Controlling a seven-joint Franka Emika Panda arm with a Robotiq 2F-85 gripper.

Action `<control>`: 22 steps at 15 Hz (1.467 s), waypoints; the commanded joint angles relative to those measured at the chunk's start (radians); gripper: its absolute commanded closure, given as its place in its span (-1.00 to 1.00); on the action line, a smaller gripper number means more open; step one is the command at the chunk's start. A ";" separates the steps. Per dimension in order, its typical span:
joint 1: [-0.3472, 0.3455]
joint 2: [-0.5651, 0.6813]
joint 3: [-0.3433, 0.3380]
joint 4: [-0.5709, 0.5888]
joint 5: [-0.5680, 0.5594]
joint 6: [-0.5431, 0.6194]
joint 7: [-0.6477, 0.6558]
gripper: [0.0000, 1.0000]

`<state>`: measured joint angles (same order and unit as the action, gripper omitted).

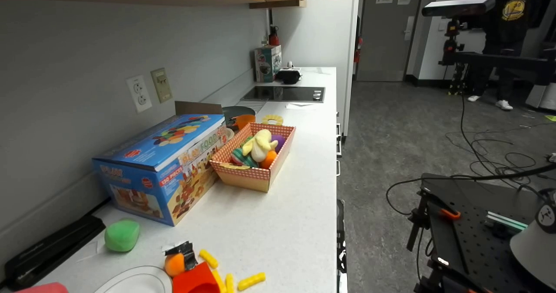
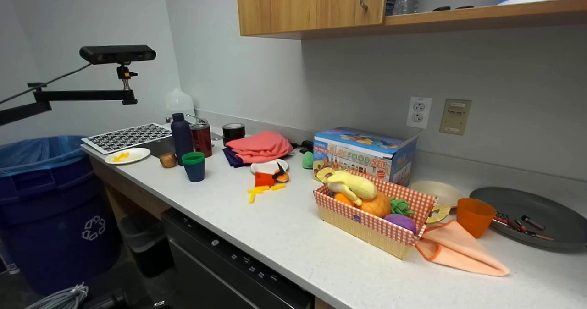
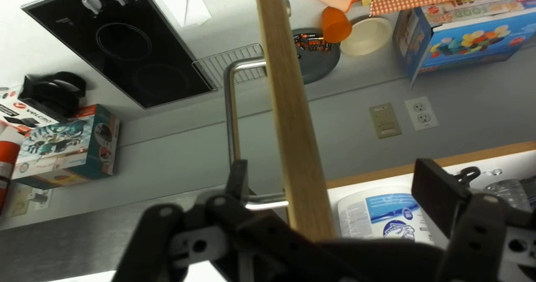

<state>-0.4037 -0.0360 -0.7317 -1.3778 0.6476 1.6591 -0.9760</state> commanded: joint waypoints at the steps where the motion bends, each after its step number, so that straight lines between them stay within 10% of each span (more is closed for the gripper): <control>1: 0.010 0.005 0.045 0.067 -0.021 -0.037 -0.025 -1.00; 22: 0.156 -0.134 0.296 0.089 -0.160 -0.178 -0.001 -1.00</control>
<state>-0.2736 -0.1819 -0.4587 -1.3267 0.5015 1.4881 -0.9978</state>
